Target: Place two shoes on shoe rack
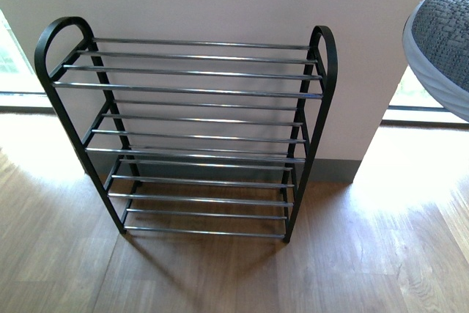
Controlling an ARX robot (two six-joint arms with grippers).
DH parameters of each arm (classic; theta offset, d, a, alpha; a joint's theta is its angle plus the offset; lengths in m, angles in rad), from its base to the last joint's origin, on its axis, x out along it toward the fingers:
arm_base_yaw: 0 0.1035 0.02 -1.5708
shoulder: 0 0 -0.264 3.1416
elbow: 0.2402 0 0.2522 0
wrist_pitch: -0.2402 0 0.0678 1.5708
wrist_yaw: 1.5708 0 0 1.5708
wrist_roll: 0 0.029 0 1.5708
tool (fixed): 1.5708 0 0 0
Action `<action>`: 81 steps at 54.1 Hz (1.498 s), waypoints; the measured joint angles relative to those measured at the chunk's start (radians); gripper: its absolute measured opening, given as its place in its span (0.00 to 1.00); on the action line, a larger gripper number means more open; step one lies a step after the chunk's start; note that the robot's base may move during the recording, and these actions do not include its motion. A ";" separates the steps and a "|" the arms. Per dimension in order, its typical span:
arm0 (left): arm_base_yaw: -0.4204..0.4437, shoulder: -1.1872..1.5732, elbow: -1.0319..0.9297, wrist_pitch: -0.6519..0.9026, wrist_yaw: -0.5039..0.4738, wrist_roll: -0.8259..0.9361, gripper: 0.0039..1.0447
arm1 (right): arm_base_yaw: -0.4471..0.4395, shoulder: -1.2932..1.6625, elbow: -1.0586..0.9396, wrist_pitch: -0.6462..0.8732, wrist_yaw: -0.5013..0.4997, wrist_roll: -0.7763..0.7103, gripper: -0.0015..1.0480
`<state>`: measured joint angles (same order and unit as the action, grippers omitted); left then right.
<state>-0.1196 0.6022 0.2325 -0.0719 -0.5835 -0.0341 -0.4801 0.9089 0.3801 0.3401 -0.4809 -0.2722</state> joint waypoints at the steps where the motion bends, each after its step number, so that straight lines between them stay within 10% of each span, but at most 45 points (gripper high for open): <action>1: 0.000 0.000 0.000 0.000 0.000 0.000 0.02 | 0.000 0.000 0.000 0.000 0.000 0.000 0.01; 81: 0.002 0.000 0.000 0.000 -0.001 0.000 0.02 | 0.000 0.000 0.000 0.000 0.008 0.003 0.01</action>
<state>-0.1181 0.6022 0.2325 -0.0719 -0.5842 -0.0341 -0.4801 0.9092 0.3801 0.3401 -0.4732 -0.2695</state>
